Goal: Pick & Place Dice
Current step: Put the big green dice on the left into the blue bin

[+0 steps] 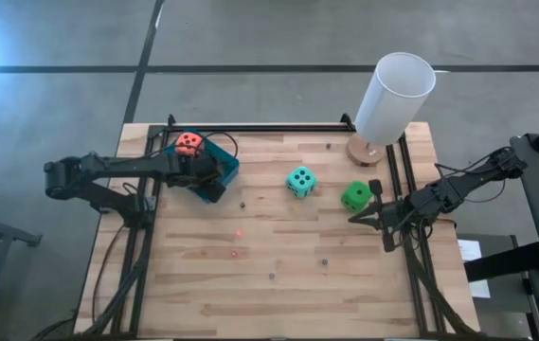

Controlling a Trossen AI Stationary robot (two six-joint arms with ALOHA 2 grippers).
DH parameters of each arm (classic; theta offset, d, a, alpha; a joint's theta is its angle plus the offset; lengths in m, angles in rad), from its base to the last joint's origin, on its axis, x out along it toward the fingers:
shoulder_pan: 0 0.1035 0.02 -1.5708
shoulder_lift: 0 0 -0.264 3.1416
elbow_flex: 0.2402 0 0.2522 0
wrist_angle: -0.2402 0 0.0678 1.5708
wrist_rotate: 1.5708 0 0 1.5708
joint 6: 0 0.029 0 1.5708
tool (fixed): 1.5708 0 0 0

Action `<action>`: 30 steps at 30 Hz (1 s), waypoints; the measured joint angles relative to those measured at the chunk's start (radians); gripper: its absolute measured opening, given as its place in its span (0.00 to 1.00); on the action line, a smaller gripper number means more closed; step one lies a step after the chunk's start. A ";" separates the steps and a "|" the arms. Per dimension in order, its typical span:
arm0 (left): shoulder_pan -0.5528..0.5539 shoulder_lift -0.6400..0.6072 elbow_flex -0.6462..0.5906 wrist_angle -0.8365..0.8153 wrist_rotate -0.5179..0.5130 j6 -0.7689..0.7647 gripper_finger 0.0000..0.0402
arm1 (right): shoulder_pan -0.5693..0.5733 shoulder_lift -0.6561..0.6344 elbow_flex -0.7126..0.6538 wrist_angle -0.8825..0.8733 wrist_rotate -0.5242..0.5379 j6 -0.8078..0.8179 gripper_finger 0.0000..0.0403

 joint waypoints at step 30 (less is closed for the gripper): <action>-0.003 -0.016 0.079 -0.099 -0.049 -0.090 0.30 | 0.000 0.000 0.000 0.000 0.000 0.000 0.02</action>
